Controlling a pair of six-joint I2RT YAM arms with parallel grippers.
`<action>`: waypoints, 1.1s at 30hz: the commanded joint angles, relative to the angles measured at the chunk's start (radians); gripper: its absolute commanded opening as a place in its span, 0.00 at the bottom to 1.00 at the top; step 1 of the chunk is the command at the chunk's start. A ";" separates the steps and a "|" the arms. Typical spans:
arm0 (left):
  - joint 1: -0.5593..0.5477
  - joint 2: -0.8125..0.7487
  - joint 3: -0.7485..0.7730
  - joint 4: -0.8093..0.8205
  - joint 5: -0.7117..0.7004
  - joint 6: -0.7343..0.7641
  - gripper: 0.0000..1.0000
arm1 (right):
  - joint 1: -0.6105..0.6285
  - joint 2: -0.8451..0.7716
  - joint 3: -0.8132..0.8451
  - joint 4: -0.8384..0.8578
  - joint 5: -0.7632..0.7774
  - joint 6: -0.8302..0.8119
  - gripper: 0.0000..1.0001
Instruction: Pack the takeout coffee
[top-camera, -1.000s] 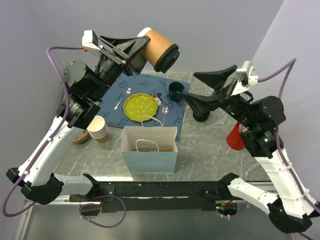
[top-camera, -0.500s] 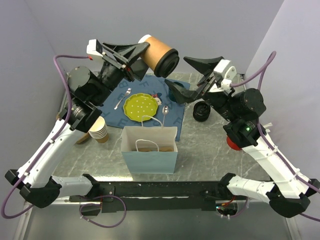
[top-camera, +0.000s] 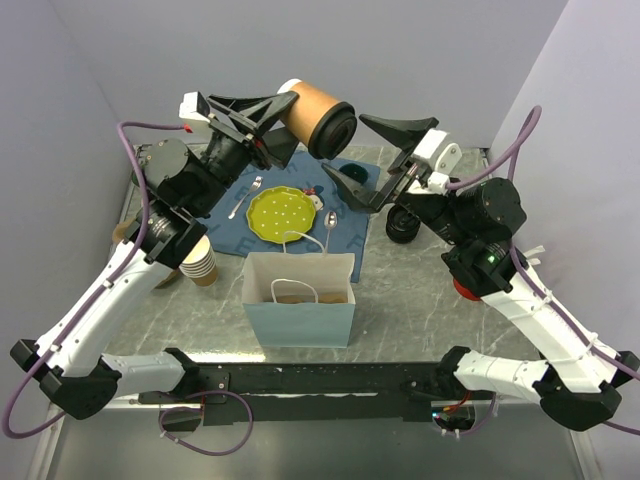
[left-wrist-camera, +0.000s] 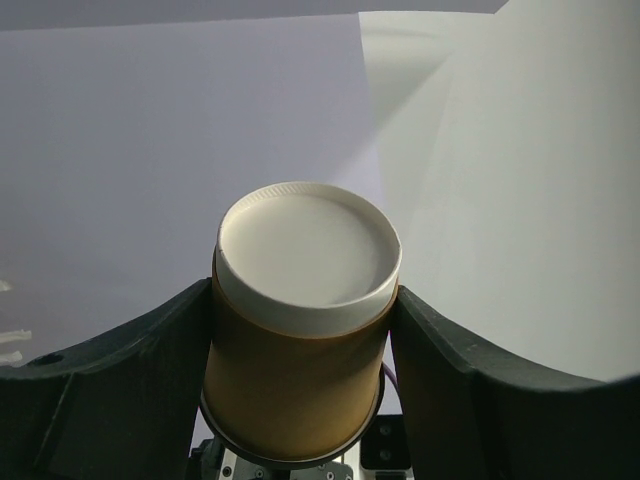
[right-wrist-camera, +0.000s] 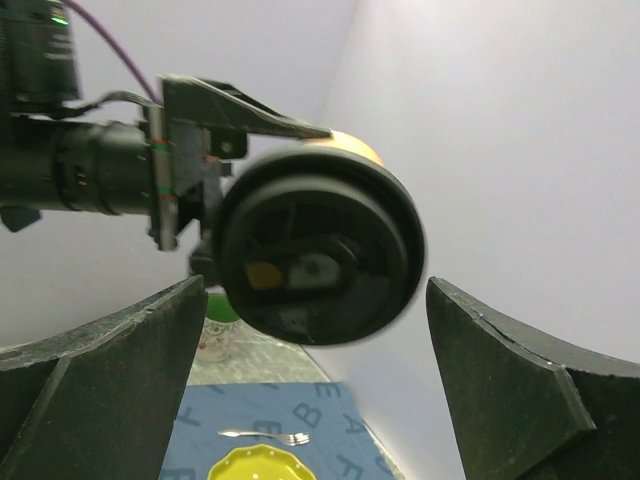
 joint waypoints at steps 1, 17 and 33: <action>-0.003 -0.017 0.017 0.045 0.004 -0.032 0.56 | 0.022 -0.005 0.018 0.047 0.009 -0.051 0.98; -0.003 -0.024 -0.009 0.057 0.015 -0.044 0.57 | 0.042 0.029 0.052 0.044 0.077 -0.046 0.91; -0.003 -0.026 -0.026 0.072 0.021 -0.050 0.57 | 0.044 0.046 0.069 0.054 0.071 -0.002 0.91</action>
